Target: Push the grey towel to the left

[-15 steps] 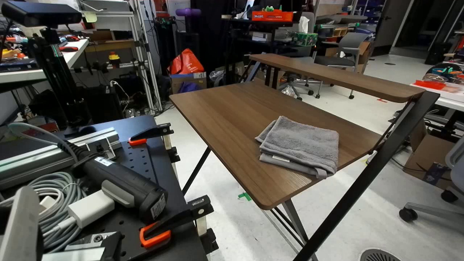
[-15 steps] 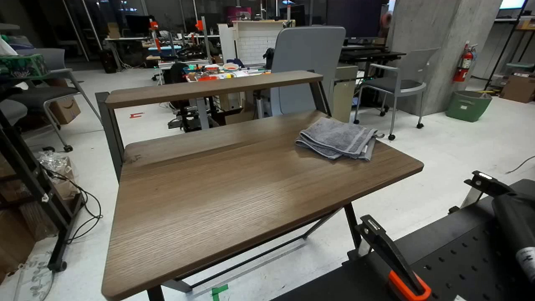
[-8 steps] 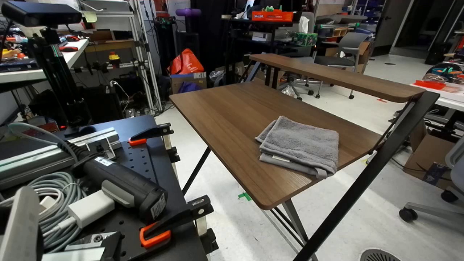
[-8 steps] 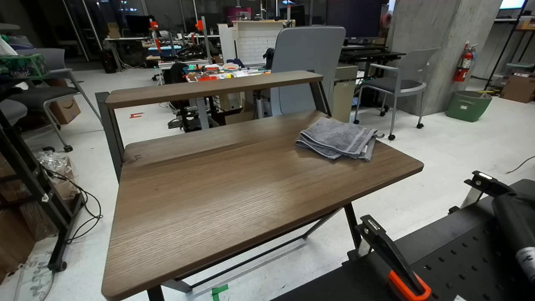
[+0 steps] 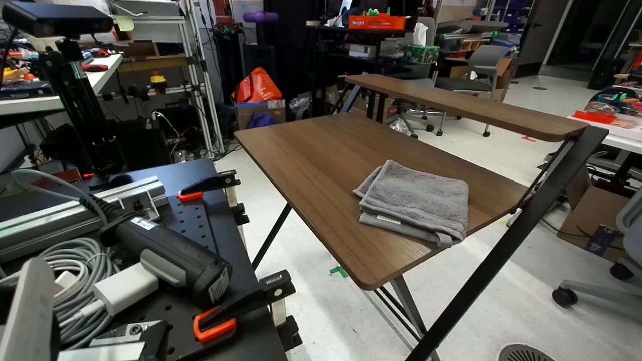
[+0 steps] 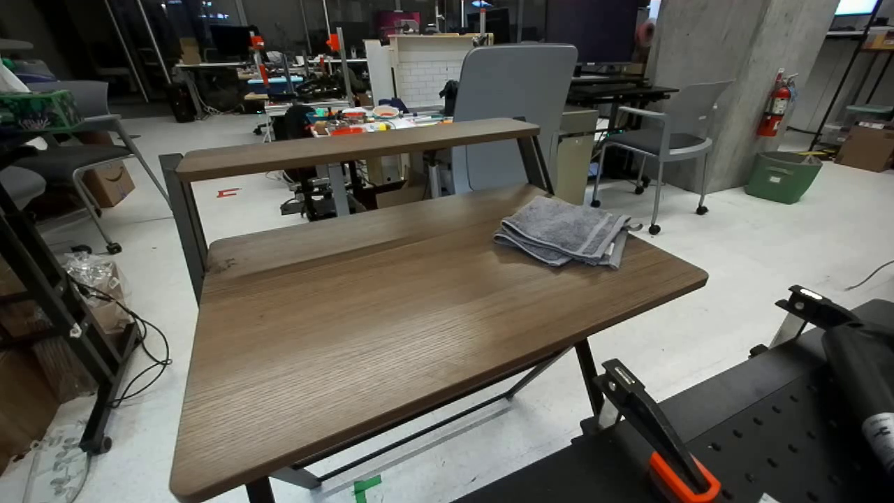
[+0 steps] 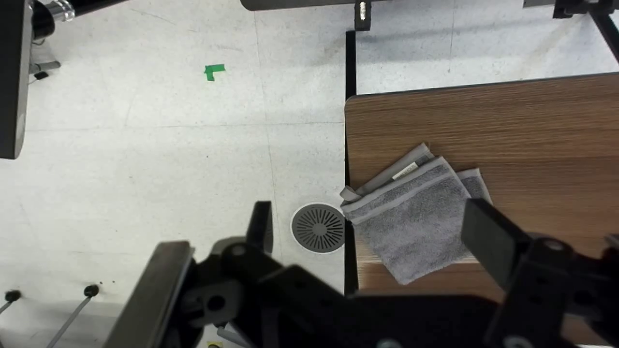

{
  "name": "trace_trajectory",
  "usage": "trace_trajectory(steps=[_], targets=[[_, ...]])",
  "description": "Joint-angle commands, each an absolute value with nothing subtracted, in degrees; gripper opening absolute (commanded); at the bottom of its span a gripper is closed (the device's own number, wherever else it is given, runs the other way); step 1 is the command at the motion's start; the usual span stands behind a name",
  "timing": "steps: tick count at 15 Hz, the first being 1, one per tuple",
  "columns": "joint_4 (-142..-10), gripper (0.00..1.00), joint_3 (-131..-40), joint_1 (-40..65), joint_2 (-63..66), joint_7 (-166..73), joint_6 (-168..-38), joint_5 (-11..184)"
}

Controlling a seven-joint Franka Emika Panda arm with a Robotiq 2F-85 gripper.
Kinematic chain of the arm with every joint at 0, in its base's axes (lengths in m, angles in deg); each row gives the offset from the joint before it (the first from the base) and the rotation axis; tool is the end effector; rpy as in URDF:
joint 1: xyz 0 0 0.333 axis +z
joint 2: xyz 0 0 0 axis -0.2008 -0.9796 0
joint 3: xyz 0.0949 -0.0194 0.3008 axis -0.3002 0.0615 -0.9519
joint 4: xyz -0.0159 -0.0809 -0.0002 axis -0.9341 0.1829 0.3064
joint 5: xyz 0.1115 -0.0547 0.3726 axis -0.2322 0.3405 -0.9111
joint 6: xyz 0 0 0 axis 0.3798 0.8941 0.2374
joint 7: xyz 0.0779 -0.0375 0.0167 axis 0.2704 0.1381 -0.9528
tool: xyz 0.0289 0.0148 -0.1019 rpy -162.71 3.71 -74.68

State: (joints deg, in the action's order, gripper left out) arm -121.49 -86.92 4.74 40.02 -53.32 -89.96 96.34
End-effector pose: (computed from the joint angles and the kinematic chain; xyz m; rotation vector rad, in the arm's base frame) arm 0.4291 -0.0826 0.4653 2.9464 -0.0130 0.1136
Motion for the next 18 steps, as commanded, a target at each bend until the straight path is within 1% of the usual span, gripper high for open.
trace_trajectory(steps=[1, 5, 9, 13, 15, 18], targets=[[-119.21, 1.00, -87.19, 5.32, 35.54, -51.12, -90.46, 96.39], [-116.29, 1.00, -87.44, 6.42, 27.65, -47.43, -93.77, 93.95], [-115.06, 1.00, -87.56, 6.79, 18.63, -40.55, -106.30, 93.53], [-111.94, 1.00, -87.02, 7.42, 9.01, -36.07, -115.98, 92.52], [-108.99, 1.00, -86.98, 7.78, 4.51, -36.51, -116.73, 90.32], [-104.13, 1.00, -87.40, 8.07, -1.53, -39.75, -114.59, 86.96]])
